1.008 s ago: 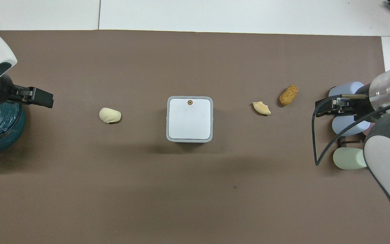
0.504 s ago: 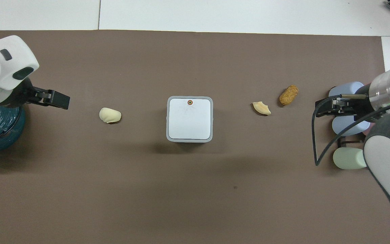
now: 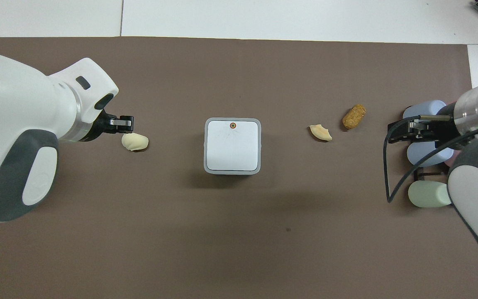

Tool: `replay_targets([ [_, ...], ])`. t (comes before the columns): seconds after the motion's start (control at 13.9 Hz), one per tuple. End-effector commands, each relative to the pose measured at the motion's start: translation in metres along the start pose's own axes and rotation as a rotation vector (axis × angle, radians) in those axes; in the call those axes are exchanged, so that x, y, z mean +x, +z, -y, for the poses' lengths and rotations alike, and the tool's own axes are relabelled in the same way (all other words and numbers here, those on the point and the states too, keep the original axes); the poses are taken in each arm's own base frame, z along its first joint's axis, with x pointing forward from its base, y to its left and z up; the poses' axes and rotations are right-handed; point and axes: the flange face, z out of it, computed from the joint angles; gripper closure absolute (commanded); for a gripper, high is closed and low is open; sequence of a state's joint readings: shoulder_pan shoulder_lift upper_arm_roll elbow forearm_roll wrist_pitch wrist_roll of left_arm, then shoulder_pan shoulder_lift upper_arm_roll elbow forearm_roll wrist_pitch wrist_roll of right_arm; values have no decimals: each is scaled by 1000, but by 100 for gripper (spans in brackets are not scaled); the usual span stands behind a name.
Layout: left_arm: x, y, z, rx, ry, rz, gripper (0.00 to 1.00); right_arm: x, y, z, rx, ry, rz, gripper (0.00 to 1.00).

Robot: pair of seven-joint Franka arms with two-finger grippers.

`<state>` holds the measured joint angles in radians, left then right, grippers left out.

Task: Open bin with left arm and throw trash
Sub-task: 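Reach the left gripper to the white bin lid and grip its edge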

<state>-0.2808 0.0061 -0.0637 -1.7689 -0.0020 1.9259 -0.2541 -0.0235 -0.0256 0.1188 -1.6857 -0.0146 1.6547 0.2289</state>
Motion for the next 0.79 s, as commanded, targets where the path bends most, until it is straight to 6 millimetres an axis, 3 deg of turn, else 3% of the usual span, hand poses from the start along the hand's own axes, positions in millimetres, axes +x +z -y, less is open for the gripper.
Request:
replay_targets([
  [0.0, -6, 24, -41, -53, -55, -60, 100, -1, -1, -28, 17, 26, -1, 0],
  [0.14, -1, 50, -75, -85, -91, -97, 100, 12, -3, -30, 46, 53, -84, 0],
  [0.29, 4, 68, -97, -113, -80, -126, 100, 23, 9, -30, 60, 60, -121, 0],
  [0.36, 4, 76, -111, -138, -70, -147, 100, 29, 18, -28, 61, 59, -109, 0],
  [0.5, 7, 83, -121, -176, -77, -173, 100, 49, 40, -26, 72, 67, -134, 0],
  [0.72, -2, 91, -149, -224, -78, -180, 100, 78, 93, -15, 75, 76, -141, 0],
])
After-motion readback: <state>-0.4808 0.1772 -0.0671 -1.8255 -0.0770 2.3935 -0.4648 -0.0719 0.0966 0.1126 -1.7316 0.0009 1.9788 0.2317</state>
